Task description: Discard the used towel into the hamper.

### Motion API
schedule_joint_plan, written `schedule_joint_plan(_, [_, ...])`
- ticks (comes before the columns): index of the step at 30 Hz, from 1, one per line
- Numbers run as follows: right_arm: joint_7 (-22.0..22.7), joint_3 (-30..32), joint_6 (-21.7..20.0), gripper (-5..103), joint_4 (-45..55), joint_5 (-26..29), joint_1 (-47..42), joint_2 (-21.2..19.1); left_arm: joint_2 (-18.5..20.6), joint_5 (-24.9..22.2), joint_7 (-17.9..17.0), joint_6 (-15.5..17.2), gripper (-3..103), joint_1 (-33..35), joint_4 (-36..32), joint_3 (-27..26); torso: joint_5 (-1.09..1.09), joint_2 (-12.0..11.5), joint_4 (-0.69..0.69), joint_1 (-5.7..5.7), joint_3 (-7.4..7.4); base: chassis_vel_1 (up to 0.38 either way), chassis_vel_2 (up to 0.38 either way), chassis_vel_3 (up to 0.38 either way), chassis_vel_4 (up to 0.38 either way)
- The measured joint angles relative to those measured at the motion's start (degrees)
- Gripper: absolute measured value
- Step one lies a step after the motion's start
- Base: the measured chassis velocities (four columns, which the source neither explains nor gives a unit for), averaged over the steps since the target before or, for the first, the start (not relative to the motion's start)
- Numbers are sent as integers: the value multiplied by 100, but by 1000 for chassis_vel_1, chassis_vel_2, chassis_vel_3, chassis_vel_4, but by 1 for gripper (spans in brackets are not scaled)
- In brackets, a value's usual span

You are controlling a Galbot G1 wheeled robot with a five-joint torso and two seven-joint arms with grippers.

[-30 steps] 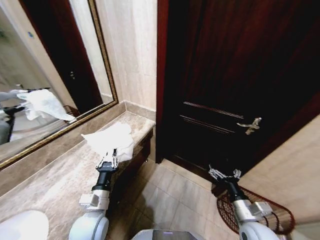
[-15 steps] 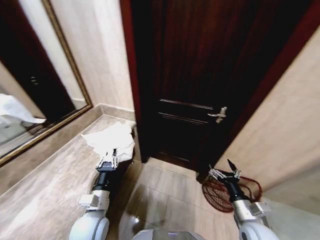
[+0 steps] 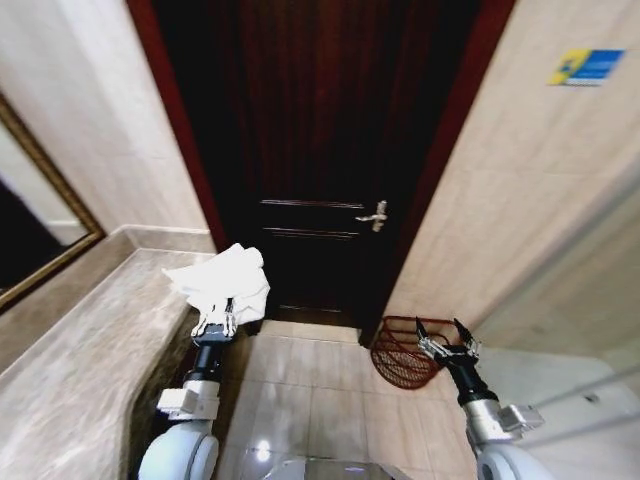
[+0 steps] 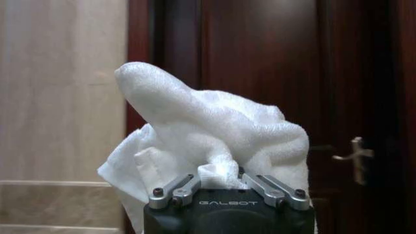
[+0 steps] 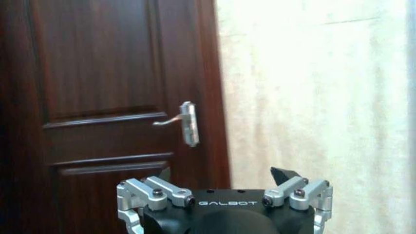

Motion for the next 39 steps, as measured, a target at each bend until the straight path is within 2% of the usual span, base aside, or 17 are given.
schedule_joint_plan(6, [-37,17,-49,100,1,-88,-58,-5,0,-116,-55,-78,12,-62,12,1,0,-27,-3,-10,-18,-89,-106,-110,-85])
schedule_joint_plan(9, [-45,18,-49,100,-5,-122,-57,-4,17,-165,-81,-82,12,-78,10,-11,0,-30,1,-10,-20,0,0,0,0])
schedule_joint_plan(33, [-38,-30,85,100,-41,-49,-41,52,63,-178,-80,-124,12,-81,54,-11,2,-35,0,-14,-23,-142,-138,142,134])
schedule_joint_plan(39, [54,-98,-51,100,20,-20,10,87,65,-220,-83,-116,12,-73,114,-14,0,-186,1,-86,-101,-4,4,-48,-55])
